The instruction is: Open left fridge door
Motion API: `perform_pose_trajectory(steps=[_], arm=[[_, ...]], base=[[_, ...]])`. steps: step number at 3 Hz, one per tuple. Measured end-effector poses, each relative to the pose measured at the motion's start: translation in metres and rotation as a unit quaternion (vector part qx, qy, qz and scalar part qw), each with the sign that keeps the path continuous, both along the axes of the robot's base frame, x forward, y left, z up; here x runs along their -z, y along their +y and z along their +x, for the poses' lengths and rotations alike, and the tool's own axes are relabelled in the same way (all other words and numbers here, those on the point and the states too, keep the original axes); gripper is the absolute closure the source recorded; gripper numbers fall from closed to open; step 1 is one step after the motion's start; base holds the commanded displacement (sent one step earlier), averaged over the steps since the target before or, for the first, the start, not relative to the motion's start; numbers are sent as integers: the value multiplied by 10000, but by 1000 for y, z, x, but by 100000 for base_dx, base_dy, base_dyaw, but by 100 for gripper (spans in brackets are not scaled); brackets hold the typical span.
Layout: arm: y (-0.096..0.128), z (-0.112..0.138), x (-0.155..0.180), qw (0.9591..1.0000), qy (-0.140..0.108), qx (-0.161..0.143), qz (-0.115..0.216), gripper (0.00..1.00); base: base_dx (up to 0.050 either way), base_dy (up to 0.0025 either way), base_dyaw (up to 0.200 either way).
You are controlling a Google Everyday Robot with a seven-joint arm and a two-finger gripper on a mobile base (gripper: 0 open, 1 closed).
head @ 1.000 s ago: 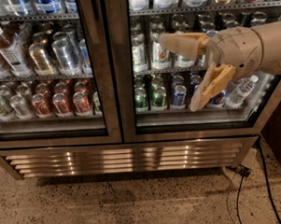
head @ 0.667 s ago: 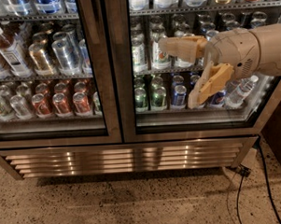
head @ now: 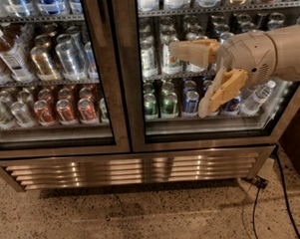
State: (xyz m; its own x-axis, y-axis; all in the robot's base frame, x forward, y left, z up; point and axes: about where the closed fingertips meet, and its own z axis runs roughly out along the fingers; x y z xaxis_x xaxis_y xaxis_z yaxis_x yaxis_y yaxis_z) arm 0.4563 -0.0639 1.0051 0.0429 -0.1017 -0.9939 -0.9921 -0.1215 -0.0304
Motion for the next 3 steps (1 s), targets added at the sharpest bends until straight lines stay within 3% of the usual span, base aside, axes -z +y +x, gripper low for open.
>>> perform_pose_trajectory(steps=[1,2,3], arm=[[1,0,1,10000,-4,20,-34,0],[7,62,-32,9986,-141,408,-317,0],[8,62,-32,9986,-141,407,-315,0]], base=[[0,0,0],[0,0,0],[0,0,0]])
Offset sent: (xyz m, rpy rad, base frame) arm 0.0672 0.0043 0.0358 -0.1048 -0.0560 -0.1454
